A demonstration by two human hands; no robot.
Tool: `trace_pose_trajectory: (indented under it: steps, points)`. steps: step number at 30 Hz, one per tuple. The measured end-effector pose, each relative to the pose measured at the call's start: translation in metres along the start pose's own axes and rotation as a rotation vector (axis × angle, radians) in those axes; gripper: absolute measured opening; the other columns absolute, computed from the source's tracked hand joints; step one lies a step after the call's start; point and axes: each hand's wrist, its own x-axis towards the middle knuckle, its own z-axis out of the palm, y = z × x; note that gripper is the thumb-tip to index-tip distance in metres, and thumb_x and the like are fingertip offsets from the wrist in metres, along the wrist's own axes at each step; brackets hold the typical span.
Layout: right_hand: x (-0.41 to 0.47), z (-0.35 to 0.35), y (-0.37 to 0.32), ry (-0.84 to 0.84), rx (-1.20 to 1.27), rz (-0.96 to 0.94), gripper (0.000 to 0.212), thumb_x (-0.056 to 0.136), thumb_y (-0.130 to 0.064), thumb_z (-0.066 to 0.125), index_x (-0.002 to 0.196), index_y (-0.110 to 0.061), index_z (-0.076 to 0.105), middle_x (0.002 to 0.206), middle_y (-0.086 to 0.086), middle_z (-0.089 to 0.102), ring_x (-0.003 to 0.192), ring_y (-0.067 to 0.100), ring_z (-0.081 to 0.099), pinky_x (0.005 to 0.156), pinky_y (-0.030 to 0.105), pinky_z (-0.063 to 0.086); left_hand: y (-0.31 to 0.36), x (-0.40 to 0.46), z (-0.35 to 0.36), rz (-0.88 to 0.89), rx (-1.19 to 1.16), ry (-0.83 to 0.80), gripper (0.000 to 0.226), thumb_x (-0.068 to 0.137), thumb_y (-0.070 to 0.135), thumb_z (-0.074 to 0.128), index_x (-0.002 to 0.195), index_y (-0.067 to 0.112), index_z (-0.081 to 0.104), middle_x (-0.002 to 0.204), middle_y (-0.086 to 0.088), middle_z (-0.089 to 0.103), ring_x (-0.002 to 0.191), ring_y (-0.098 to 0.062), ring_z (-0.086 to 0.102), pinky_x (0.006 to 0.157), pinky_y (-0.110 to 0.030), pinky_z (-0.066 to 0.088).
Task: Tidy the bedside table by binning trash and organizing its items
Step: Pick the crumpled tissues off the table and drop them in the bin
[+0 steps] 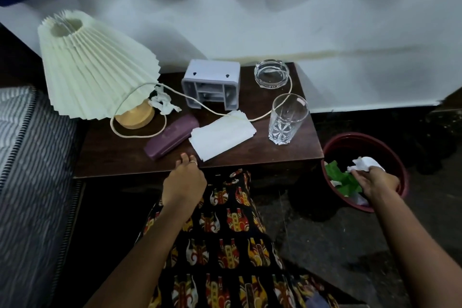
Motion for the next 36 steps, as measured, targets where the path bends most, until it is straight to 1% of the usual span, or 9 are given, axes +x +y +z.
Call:
trace_pose_trajectory:
  steps: [2,5,8,11,17,21,25,29,36]
  points:
    - [-0.004,0.004,0.000,0.003,0.000,0.001,0.026,0.092,0.004,0.042,0.117,0.011,0.042,0.127,0.033,0.053,0.077,0.033,0.064,0.096,0.042,0.051,0.000,0.000,0.000,0.005,0.005,-0.002,0.049,0.099,0.021,0.028,0.147,0.009,0.028,0.157,-0.011,0.021,0.138,-0.031,0.034,0.104,-0.044,0.037]
    - [-0.004,0.003,-0.004,-0.003,-0.046,-0.026,0.036,0.097,-0.005,0.041,0.128,0.014,0.040,0.131,0.030,0.052,0.100,0.034,0.064,0.095,0.036,0.051,0.000,-0.001,-0.001,0.010,-0.002,-0.005,0.050,0.100,0.021,0.027,0.147,0.008,0.027,0.158,-0.011,0.020,0.139,-0.031,0.032,0.105,-0.043,0.037]
    - [-0.016,0.004,-0.019,-0.027,-0.018,-0.103,0.035,0.096,-0.003,0.040,0.129,0.009,0.042,0.132,0.026,0.053,0.092,0.026,0.066,0.085,0.030,0.056,0.000,-0.001,-0.002,0.003,-0.020,0.002,0.049,0.100,0.022,0.027,0.148,0.008,0.027,0.158,-0.011,0.020,0.138,-0.031,0.033,0.104,-0.043,0.038]
    - [-0.042,0.011,-0.038,-0.094,-0.004,-0.295,0.015,0.094,-0.003,0.040,0.095,-0.006,0.055,0.126,0.029,0.057,0.068,0.013,0.067,0.062,0.020,0.057,0.001,-0.003,-0.002,0.000,-0.034,0.005,0.050,0.100,0.023,0.027,0.148,0.009,0.026,0.158,-0.010,0.020,0.139,-0.029,0.033,0.102,-0.043,0.040]
    - [-0.169,0.064,-0.044,-0.566,-0.109,-0.769,0.014,0.095,-0.019,0.047,0.083,-0.022,0.054,0.067,0.000,0.067,0.061,0.012,0.065,0.059,0.021,0.053,-0.007,-0.004,-0.007,-0.068,-0.191,0.065,0.048,0.097,0.024,0.031,0.144,0.016,0.036,0.156,-0.001,0.026,0.137,-0.024,0.036,0.105,-0.045,0.036]
    - [-0.237,0.121,-0.005,-0.975,-0.592,-1.065,0.017,0.094,-0.010,0.051,0.088,-0.022,0.060,0.084,0.003,0.066,0.080,0.019,0.064,0.074,0.024,0.052,-0.013,-0.004,-0.008,-0.110,-0.291,0.051,0.049,0.096,0.024,0.030,0.144,0.016,0.037,0.157,0.000,0.024,0.138,-0.025,0.035,0.107,-0.047,0.036]
    - [-0.263,0.195,0.046,-1.202,-1.034,-1.253,0.025,0.092,-0.011,0.054,0.115,-0.007,0.063,0.115,0.008,0.067,0.106,0.018,0.062,0.086,0.012,0.041,-0.018,-0.002,-0.005,-0.063,-0.269,0.037,0.049,0.097,0.023,0.029,0.145,0.015,0.034,0.158,-0.001,0.021,0.140,-0.024,0.031,0.106,-0.048,0.036]
    - [-0.269,0.268,0.091,-1.199,-1.229,-1.349,0.036,0.095,-0.015,0.048,0.129,-0.006,0.053,0.134,0.016,0.055,0.124,0.030,0.052,0.105,0.032,0.038,-0.023,-0.001,-0.004,-0.055,-0.300,0.046,0.047,0.097,0.024,0.030,0.143,0.017,0.038,0.157,0.001,0.023,0.139,-0.022,0.034,0.103,-0.048,0.039]
    - [-0.261,0.329,0.136,-1.054,-1.704,-1.375,0.051,0.087,-0.009,0.045,0.137,-0.015,0.043,0.135,0.019,0.041,0.122,0.041,0.044,0.102,0.049,0.042,-0.023,0.003,-0.006,-0.048,-0.301,0.019,0.044,0.099,0.027,0.029,0.138,0.014,0.044,0.155,-0.004,0.029,0.134,-0.026,0.042,0.099,-0.048,0.044]
